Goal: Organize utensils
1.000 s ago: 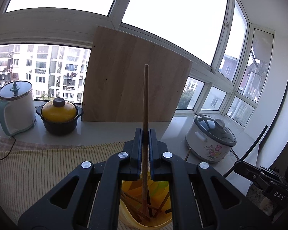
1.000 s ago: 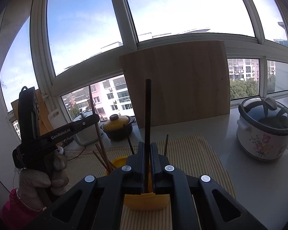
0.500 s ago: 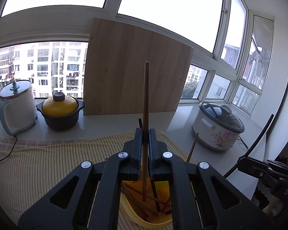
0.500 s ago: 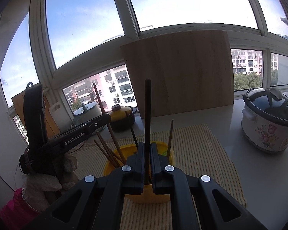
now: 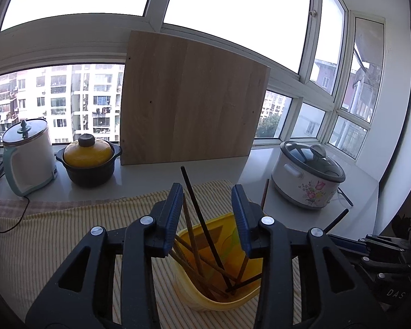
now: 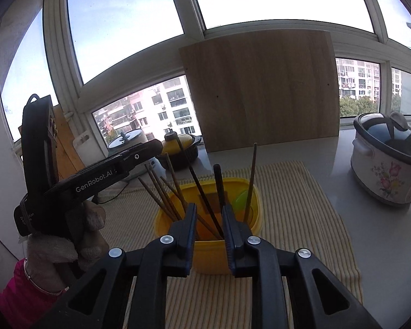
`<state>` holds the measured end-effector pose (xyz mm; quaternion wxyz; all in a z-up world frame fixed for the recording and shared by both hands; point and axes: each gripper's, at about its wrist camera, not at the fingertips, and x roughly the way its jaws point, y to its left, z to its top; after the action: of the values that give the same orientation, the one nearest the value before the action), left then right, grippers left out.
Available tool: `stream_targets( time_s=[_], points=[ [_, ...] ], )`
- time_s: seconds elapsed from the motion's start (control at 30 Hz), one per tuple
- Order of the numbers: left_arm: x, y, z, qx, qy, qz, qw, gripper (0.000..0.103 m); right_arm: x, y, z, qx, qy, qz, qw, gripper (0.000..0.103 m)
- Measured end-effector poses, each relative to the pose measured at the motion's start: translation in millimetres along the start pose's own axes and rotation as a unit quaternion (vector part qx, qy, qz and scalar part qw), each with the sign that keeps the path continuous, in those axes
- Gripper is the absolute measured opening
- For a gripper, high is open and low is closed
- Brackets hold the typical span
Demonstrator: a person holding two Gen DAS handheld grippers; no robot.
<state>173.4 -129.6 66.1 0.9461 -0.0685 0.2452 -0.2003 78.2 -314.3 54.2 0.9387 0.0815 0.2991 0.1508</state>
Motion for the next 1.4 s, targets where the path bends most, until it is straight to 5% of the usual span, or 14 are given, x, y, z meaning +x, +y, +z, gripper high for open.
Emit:
stream_targets(
  time_s=[0.33, 0.6, 0.87, 0.97, 1.4],
  points=[
    [-45, 2, -25, 0.012, -0.001, 0.010, 0.9999, 0.038, -10, 7, -12, 0.004, 0.000, -0.029, 1.000, 0.032],
    [-86, -2, -47, 0.030, -0.009, 0.024, 0.9992, 0.076, -18, 18, -19, -0.008, -0.015, -0.075, 0.997, 0.058],
    [-117, -6, -67, 0.047, -0.015, 0.058, 0.9971, 0.101, -33, 35, -22, -0.027, -0.045, -0.102, 0.993, 0.089],
    [-127, -7, -72, 0.050, -0.016, 0.072, 0.9961, 0.103, -37, 39, -23, -0.027, -0.057, -0.106, 0.992, 0.102],
    [-146, -1, -88, 0.048, -0.016, 0.113, 0.9923, 0.103, -42, 45, -34, -0.015, -0.069, -0.133, 0.989, 0.103]
  ],
)
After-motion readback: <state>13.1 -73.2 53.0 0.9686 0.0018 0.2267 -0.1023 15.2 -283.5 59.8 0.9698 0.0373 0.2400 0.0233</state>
